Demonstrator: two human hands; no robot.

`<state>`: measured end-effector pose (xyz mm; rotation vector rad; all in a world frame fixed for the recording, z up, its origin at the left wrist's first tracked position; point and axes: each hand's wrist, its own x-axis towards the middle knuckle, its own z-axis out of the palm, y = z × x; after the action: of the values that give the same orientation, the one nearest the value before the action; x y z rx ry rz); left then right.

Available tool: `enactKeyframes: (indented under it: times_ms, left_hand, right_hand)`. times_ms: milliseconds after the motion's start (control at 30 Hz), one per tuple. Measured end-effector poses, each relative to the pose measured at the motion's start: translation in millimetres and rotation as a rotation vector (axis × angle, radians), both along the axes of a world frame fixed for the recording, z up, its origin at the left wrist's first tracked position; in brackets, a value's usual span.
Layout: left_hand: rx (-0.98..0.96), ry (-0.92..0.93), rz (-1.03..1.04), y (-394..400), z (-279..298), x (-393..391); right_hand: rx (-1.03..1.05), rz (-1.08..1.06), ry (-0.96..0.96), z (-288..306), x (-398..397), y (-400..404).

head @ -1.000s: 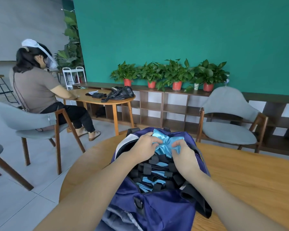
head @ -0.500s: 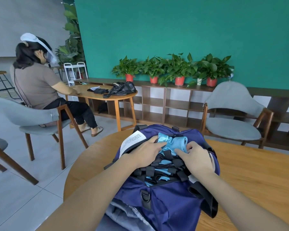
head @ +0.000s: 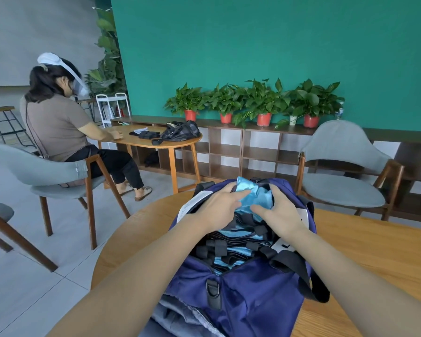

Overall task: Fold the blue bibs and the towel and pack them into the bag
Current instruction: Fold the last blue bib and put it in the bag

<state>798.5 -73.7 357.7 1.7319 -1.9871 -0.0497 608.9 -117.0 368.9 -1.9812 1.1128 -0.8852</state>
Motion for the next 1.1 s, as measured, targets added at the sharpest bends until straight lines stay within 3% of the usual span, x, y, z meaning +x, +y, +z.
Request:
enactKeyframes:
  times_ms: [100, 200, 300, 400, 500, 800, 933, 1100]
  left_hand:
    - [-0.017, 0.101, -0.075, -21, -3, -9]
    - [0.011, 0.081, -0.037, -42, -16, -19]
    - [0.141, 0.176, 0.083, -52, -23, -21]
    - [0.377, 0.128, 0.214, -60, -31, -10]
    - [0.479, 0.079, 0.238, -62, -24, -6]
    - [0.476, 0.028, 0.293, -59, -14, 8]
    - [0.396, 0.050, 0.225, -55, -3, 9]
    - [0.338, 0.077, 0.158, -51, 33, 29]
  right_hand:
    - [0.013, 0.005, -0.077, 4, -3, -5]
    - [-0.055, 0.011, -0.114, 9, -5, -9]
    - [-0.100, 0.009, -0.108, 10, -7, -12]
    - [-0.132, 0.016, -0.053, 9, -14, -16]
    - [-0.178, 0.030, -0.014, 10, -18, -18]
    - [-0.190, 0.075, 0.086, 9, -21, -32]
    - [-0.178, 0.041, 0.256, 6, -13, -42]
    - [-0.051, 0.101, 0.713, 7, 12, -52]
